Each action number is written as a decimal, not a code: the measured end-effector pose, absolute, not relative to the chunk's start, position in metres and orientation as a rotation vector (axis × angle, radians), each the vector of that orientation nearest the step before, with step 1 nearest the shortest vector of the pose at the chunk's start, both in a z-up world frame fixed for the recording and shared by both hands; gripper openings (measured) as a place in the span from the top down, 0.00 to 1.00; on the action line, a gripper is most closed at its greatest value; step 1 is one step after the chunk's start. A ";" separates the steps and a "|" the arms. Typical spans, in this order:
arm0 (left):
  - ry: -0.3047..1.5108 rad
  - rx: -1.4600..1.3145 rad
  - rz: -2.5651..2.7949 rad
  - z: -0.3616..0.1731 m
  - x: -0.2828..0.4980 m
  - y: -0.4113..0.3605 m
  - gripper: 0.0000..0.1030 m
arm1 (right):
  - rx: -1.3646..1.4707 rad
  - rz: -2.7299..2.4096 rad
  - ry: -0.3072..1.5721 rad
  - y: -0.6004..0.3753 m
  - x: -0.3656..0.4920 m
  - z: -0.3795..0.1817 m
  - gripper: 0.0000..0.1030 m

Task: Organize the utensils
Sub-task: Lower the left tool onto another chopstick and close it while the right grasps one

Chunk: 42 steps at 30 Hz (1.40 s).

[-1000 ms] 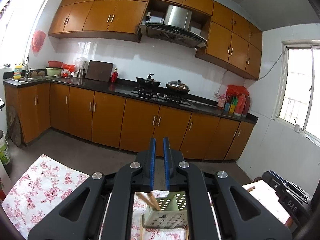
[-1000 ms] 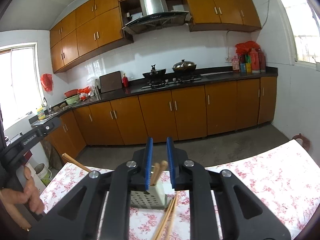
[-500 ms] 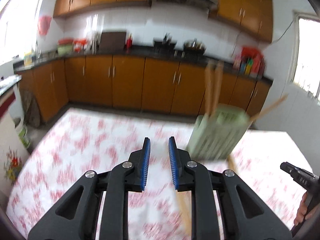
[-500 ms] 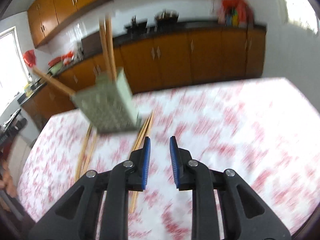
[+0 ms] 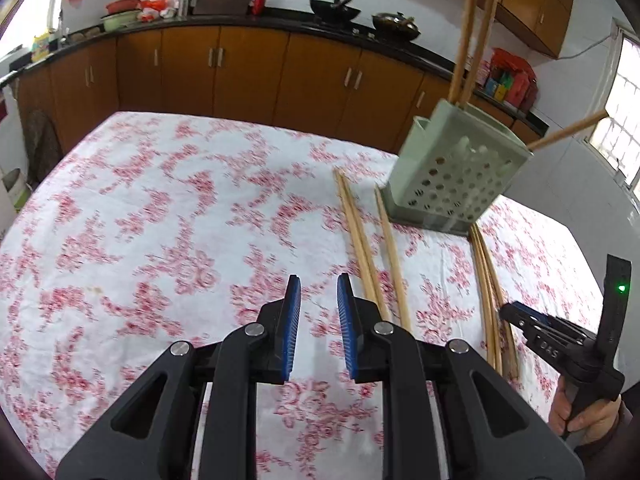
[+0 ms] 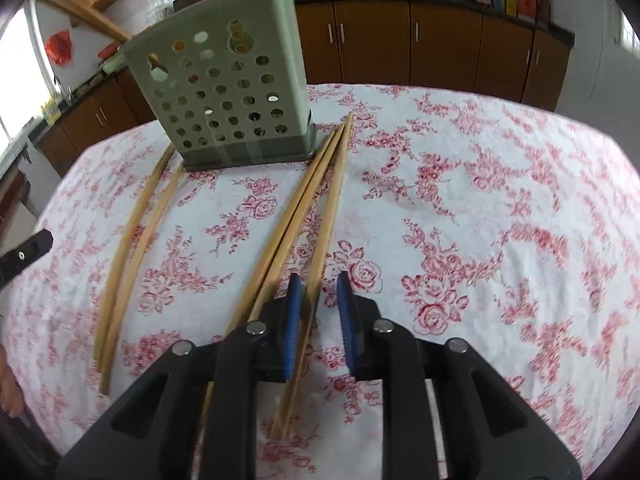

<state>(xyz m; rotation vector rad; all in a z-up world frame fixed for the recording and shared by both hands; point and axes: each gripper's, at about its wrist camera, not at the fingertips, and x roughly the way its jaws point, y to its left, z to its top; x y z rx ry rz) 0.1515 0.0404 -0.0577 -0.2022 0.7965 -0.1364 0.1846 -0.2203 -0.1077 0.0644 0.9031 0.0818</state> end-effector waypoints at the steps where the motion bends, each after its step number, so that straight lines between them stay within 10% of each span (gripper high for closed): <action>1: 0.803 -0.200 -0.146 -0.060 0.153 0.036 0.81 | 0.059 0.074 0.901 -0.221 0.185 -0.108 0.91; 42: 0.916 -0.134 -0.033 -0.098 0.184 0.031 0.92 | 0.081 -0.087 0.865 -0.271 0.186 -0.108 0.92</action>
